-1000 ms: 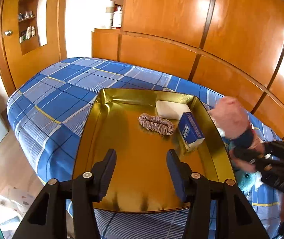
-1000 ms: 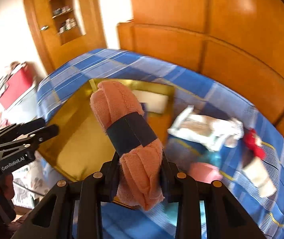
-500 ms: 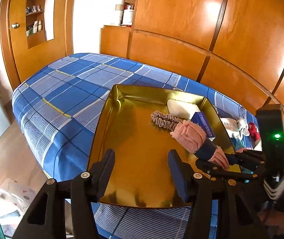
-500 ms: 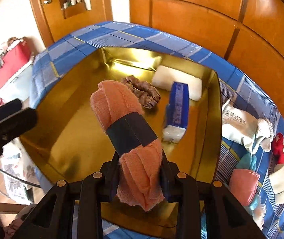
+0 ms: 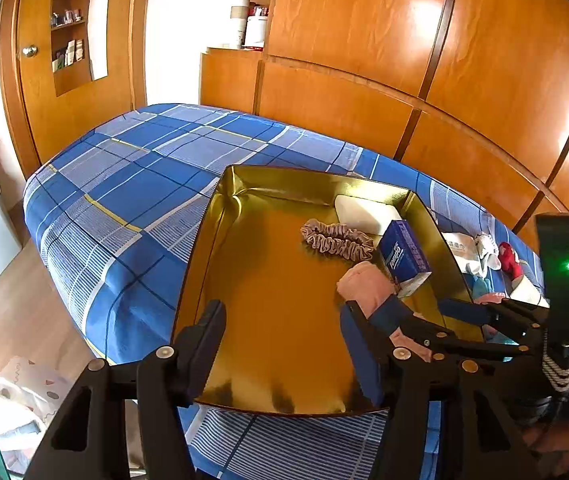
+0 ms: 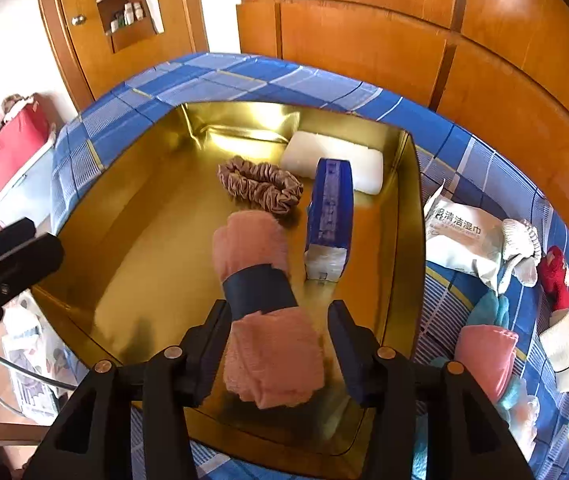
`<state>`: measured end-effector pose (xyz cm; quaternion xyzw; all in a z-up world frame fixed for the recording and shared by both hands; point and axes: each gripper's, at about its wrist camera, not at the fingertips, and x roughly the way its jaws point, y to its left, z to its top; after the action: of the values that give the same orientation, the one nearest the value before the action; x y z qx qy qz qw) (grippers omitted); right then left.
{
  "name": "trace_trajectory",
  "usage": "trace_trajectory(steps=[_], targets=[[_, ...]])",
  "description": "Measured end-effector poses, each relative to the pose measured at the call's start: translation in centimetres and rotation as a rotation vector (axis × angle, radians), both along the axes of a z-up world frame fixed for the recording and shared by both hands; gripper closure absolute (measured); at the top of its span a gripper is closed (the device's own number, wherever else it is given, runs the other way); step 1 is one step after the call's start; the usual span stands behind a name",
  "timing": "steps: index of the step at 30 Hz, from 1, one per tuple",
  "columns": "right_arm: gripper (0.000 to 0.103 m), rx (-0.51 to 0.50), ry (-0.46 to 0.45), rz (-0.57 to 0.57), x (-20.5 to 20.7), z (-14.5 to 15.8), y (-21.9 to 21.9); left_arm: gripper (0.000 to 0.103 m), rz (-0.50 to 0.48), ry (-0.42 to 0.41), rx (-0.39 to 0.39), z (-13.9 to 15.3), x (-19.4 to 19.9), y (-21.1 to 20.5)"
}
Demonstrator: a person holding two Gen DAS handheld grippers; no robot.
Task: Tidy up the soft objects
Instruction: 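Grasp the pink towel roll with the right tool, carry it into the tray, release, then move both tools back toward the remaining soft items, left tool toward the white sock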
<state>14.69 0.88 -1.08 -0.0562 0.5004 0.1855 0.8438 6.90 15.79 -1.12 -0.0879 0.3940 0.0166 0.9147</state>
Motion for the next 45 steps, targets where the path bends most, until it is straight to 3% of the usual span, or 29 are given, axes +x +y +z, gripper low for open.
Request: trace_trajectory(steps=[13,22,35,45], targets=[[0.052,0.039,-0.11,-0.071,-2.3,3.3,-3.1,0.034,-0.043,-0.008,0.036,0.5,-0.5,-1.6],[0.052,0.041,-0.15,-0.179,-3.1,4.3,-8.6,0.026,-0.09,-0.024,0.056,1.1,-0.8,-3.4],[0.052,-0.014,-0.161,-0.412,-4.4,3.8,-21.2,0.023,-0.201,-0.027,0.094,1.6,-0.7,-7.6],[0.052,-0.036,-0.165,-0.655,-6.3,1.9,-31.7,0.023,-0.322,-0.022,0.142,1.7,-0.2,-12.5]])
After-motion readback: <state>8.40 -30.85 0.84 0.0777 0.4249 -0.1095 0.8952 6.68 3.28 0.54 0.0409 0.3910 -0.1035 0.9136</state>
